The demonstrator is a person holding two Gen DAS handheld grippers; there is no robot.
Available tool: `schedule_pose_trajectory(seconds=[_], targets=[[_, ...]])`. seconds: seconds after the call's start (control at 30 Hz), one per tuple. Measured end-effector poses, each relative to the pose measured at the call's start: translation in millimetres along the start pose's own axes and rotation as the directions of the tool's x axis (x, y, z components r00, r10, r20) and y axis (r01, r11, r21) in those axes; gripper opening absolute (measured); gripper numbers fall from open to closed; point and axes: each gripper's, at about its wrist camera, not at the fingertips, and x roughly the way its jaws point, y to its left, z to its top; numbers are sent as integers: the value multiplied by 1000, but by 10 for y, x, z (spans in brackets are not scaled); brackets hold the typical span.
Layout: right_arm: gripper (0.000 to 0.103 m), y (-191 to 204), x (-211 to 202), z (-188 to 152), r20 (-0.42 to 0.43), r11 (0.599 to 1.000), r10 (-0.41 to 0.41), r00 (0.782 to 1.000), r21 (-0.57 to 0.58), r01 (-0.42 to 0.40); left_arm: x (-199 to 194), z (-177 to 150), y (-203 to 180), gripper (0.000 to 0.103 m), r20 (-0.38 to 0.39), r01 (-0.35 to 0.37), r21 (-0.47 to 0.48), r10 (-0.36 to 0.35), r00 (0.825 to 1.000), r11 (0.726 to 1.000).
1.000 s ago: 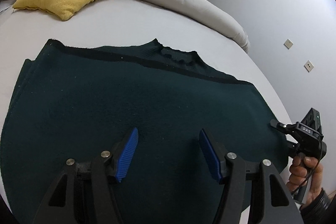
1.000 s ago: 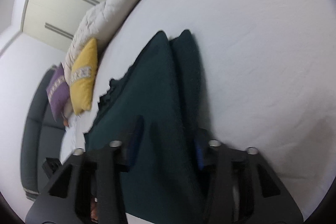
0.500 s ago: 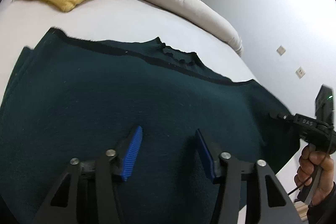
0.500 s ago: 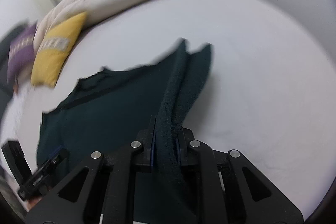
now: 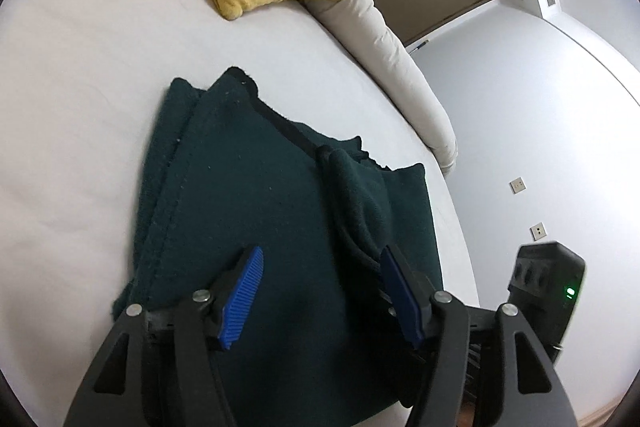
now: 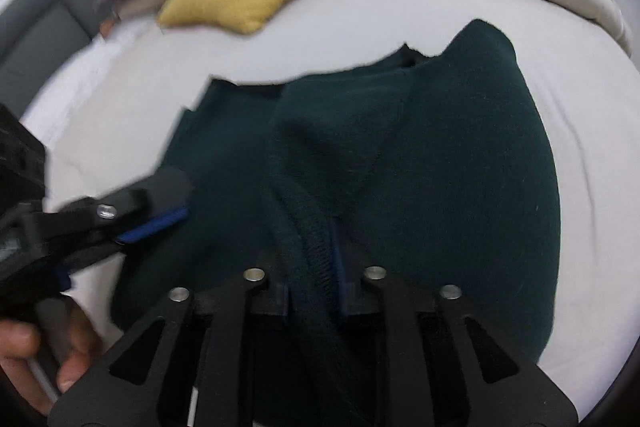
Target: Fold small clothes
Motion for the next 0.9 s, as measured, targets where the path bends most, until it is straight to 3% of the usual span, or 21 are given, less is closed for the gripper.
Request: schedule_pose_trajectory(seconds=[0.07,0.17,0.23,0.37,0.47,0.57,0.6,0.7,0.8,0.87,0.9], targets=[[48,-15,-118,-48,-21,998,54,998,-16,-55,57,1,-32,66,-9,3,-10,-3,1000,1000],[67,32,-465,-228,22,993,80,997,-87,-78,140,4,-132,71,-34,9,2,-8,999,1000],[67,0,-719,-411,57,989,97,994,-121,-90,244,-6,-195,72,-67,-8,15,9,998,1000],[67,-239,-1052,-725,113,981,188,976,-62,-182,467,-30,-394,72,-125,-43,59,50,991,997],[67,-493,-1192,-949,106,966,258,960,-35,-255,633,-26,-497,72,-164,-47,59,56,985,997],[67,-665,-1311,-1103,126,932,361,924,-38,-359,714,16,-515,72,-173,-60,40,66,983,997],[67,-699,-1359,-1143,139,933,360,923,-44,-357,729,28,-522,72,-176,-65,42,71,982,997],[67,-879,-1483,-1247,168,944,329,929,-19,-330,750,23,-525,59,-180,-93,51,101,979,994],[67,-1117,-1525,-1339,192,953,284,940,53,-299,742,26,-466,35,-189,-126,57,135,973,990],[67,-1276,-1517,-1353,209,959,230,951,119,-258,735,27,-440,20,-192,-129,56,137,972,990],[67,-1367,-1510,-1352,220,962,179,959,164,-217,724,27,-426,18,-193,-122,53,130,973,991]])
